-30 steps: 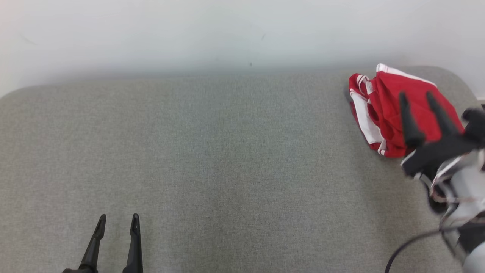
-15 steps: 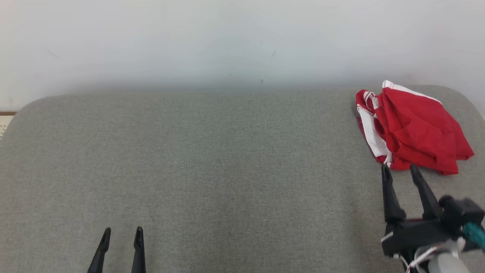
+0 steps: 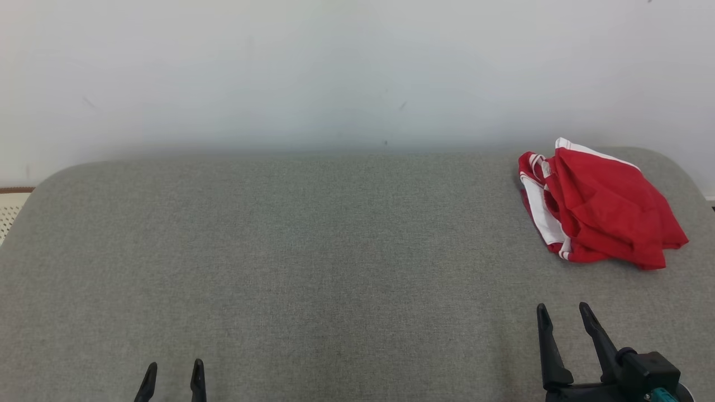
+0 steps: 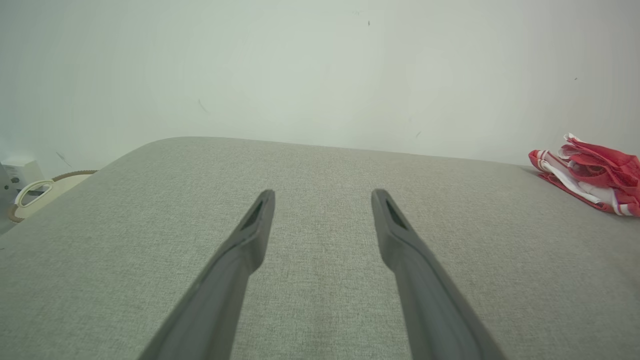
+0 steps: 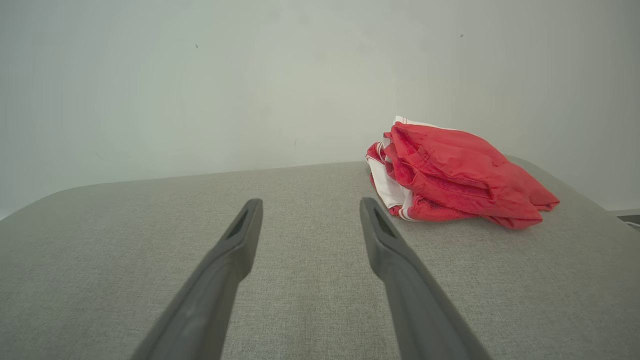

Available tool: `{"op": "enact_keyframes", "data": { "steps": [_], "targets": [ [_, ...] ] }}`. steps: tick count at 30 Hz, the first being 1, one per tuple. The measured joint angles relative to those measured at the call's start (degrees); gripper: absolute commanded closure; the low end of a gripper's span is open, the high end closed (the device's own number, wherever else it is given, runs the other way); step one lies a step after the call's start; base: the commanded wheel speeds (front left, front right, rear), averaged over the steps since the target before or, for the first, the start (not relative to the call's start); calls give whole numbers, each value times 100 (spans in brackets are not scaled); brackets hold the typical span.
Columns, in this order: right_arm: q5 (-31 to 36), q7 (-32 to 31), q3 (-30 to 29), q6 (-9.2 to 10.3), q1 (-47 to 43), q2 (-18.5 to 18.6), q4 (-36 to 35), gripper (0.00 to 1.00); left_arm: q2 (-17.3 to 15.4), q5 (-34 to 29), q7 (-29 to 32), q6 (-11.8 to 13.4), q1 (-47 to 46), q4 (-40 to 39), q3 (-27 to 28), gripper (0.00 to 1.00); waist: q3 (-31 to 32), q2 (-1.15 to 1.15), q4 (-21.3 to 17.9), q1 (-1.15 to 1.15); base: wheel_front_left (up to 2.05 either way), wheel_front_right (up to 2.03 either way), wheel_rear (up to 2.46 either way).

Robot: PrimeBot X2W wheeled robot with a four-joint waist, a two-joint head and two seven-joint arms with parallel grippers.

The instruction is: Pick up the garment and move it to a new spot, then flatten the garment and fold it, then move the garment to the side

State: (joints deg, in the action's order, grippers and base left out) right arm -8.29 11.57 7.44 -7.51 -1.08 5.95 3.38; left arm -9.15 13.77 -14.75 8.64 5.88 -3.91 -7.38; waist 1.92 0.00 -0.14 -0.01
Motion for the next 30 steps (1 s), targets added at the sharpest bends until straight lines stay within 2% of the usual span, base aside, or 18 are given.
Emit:
{"op": "enact_keyframes", "data": {
  "steps": [30],
  "targets": [
    [77,-174,-1,0,-62,-65,-188,0,-103,66,108,96,1,59,-63,0,64,1,-78,1,0,0,0]
  ]
}}
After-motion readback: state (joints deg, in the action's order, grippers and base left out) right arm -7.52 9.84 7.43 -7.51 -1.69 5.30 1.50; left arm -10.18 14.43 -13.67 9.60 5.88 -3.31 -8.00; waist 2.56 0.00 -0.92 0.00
